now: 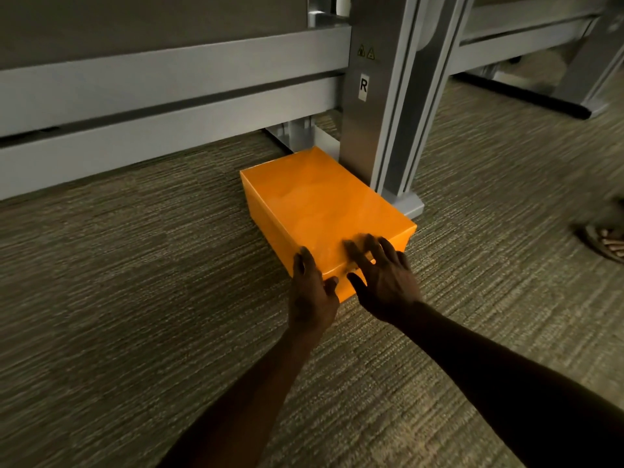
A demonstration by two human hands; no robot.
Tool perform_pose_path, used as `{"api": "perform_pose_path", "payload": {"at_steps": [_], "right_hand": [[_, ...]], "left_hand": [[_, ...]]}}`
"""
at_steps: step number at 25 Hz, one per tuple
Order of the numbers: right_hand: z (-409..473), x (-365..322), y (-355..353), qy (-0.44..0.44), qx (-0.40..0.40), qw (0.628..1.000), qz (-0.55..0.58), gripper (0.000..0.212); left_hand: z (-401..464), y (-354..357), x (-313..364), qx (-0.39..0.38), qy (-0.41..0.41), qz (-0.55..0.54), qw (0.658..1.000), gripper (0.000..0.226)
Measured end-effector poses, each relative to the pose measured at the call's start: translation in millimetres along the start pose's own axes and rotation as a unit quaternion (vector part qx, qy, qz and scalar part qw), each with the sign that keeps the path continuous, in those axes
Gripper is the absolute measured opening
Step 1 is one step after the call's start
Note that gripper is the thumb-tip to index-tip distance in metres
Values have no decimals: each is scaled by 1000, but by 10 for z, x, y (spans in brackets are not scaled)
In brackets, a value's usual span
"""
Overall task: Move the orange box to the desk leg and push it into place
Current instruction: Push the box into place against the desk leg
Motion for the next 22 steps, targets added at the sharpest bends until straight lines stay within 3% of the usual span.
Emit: {"api": "perform_pose_path", "payload": {"at_steps": [5, 9, 12, 14, 22], "right_hand": [[85, -366, 127, -108, -63, 992, 11, 60], [-29, -247, 1, -98, -29, 995, 15, 55], [-142, -313, 130, -95, -30, 992, -74, 54], [-164, -257, 210, -71, -33, 997, -28, 55], [-120, -167, 131, -59, -46, 997, -30, 74]], "left_hand": [[96, -111, -148, -20, -38, -64, 997, 92], [106, -23, -124, -70, -16, -62, 995, 89], [121, 75, -112, -85, -14, -97, 992, 88], [131, 104, -147, -91, -18, -106, 990, 90], [129, 44, -115, -100, 3, 2, 995, 90]]}}
Point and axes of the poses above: each hand's wrist, its own z-axis towards the middle knuckle, its own y-axis out of the palm, x = y × z, the point moved 9 cm from there along z, towards the middle knuckle, and after that the axes turned 15 degrees about -x, right-handed, at the moved point
